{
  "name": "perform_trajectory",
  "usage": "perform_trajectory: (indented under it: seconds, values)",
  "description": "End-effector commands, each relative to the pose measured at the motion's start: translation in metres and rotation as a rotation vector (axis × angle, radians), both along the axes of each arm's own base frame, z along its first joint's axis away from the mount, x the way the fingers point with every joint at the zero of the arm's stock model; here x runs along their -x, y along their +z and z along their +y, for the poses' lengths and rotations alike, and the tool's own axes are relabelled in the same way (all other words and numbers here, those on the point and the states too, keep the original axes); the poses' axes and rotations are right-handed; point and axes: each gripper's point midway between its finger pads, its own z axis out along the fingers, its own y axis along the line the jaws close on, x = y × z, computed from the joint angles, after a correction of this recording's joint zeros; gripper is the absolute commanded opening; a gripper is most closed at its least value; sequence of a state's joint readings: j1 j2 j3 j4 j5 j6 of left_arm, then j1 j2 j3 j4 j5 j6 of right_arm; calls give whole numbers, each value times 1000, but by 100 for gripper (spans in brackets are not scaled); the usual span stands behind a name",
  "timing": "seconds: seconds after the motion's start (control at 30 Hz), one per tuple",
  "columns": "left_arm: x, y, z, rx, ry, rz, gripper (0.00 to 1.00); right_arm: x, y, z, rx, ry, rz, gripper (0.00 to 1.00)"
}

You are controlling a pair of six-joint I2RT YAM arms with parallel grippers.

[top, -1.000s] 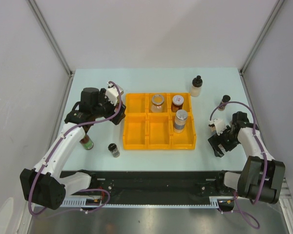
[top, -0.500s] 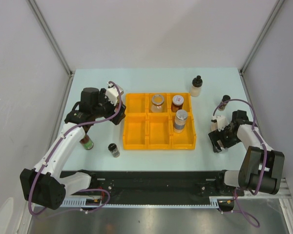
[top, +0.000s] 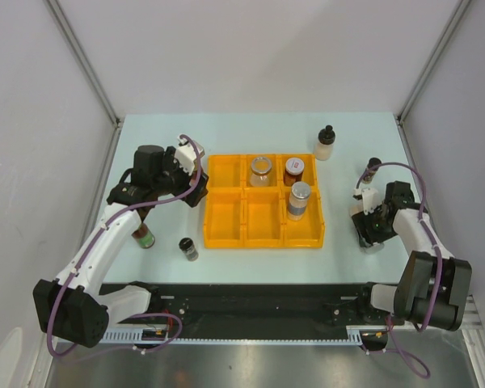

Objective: Organize the condiment bottles
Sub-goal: Pick up the bottle from the center of the board.

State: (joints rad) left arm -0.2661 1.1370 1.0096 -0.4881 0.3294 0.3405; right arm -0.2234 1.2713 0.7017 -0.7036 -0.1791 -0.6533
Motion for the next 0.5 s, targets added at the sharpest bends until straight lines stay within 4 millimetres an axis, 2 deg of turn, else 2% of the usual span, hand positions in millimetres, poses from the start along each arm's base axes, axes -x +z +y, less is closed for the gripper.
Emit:
perform_trajectory:
  seconds: [0.0, 0.23, 0.33, 0.47]
  values:
    - [1, 6, -3, 28, -13, -4, 100, -11, 35, -1, 40, 14, -99, 54]
    - [2, 7, -3, 29, -14, -8, 100, -26, 102, 15, 41, 76, -274, 55]
    - [2, 8, -3, 30, -14, -11, 100, -29, 114, 23, 35, 109, -288, 56]
    - [2, 8, -3, 30, -13, -9, 100, -33, 121, 26, 75, 165, -282, 56]
